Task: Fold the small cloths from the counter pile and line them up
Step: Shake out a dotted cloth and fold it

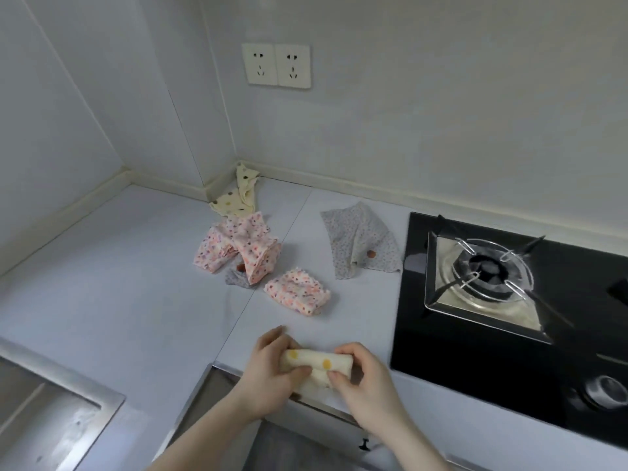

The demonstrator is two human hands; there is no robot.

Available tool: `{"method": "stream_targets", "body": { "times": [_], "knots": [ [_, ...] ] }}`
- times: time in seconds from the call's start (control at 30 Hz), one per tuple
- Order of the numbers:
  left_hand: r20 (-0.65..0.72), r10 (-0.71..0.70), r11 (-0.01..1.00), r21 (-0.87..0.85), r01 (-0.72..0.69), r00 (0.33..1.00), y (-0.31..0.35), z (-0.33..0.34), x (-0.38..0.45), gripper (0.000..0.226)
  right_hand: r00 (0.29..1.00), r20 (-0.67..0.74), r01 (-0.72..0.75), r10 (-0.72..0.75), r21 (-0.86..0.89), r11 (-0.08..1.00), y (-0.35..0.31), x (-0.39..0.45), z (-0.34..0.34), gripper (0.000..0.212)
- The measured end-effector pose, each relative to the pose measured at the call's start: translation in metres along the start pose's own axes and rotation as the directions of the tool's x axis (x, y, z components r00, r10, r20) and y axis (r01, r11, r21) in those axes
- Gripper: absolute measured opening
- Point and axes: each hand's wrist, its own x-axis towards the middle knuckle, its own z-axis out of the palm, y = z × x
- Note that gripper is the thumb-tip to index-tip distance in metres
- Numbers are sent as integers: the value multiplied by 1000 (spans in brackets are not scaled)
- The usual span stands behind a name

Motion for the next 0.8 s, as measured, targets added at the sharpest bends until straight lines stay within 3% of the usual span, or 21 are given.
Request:
{"method": "stream_targets", "body": {
  "times": [0.1, 0.17, 0.4, 0.53, 0.67, 0.8],
  "knots": [
    [106, -136, 966, -208, 156, 985, 67, -14, -38, 27, 986, 24, -164, 163, 214, 963, -38, -44, -35, 23],
    [108, -146, 944, -282, 171, 983, 115, -20, -66, 29, 970, -1, -228, 242, 328, 917, -66, -82, -68, 20],
    [152, -151, 890, -409, 201, 977, 235, 3, -139, 26, 951, -123, -210, 283, 412, 886, -122, -190, -174, 31],
    [232, -153, 895, -379, 234, 961, 285, 37, -143, 15, 905, -230, -206, 358, 501, 841, -119, -214, -219, 33],
    [325, -29, 977, -192, 96, 945, 320, 57, -125, 17, 881, -289, -161, 375, 561, 812, -109, -220, -261, 34],
    [404, 75, 991, -134, -22, 912, 359, 78, -95, 17, 852, -335, -136, 403, 601, 788, -99, -219, -298, 33]
  ]
}}
